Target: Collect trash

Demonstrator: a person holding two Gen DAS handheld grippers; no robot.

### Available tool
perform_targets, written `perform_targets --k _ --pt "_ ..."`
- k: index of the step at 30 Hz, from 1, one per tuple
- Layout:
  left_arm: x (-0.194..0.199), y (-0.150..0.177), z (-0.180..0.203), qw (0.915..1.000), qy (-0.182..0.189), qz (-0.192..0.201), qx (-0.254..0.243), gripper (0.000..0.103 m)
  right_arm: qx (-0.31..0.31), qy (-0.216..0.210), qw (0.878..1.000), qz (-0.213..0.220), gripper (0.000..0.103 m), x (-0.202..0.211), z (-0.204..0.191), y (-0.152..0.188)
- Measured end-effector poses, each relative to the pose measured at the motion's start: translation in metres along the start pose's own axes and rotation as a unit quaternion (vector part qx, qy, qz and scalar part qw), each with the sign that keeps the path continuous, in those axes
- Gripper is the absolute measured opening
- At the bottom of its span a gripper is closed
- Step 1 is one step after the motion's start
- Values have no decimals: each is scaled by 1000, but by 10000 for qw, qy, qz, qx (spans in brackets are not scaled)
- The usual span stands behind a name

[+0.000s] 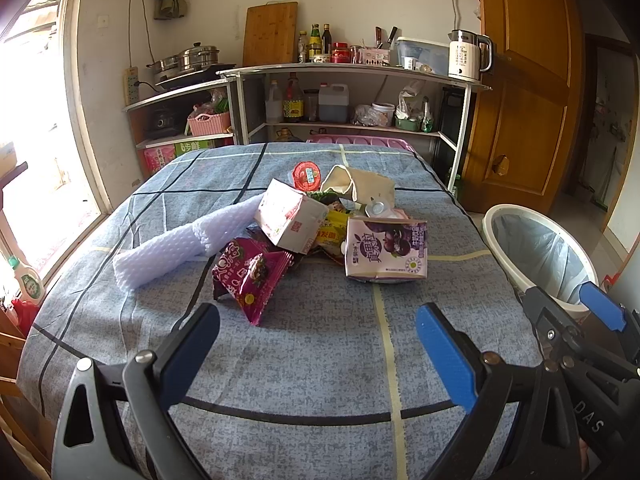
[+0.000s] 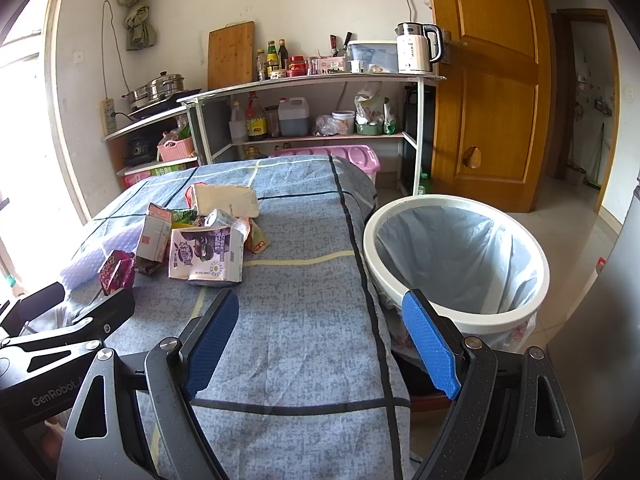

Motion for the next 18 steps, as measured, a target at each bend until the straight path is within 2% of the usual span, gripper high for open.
perform_targets --k 18 --pt "0 0 -1 10000 1 -1 -7 100 -3 4 10000 -5 84 1 1 -1"
Point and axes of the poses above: each gripper's, at about its wrist camera, not at the fingertips, and x roughly against the way its jaws point, z to its right, y to its underside, the point moved 5 cm from there along -x, roughly the way its jaws point, and after that the axes turned 1 degree about x, right-handed, at the moved point
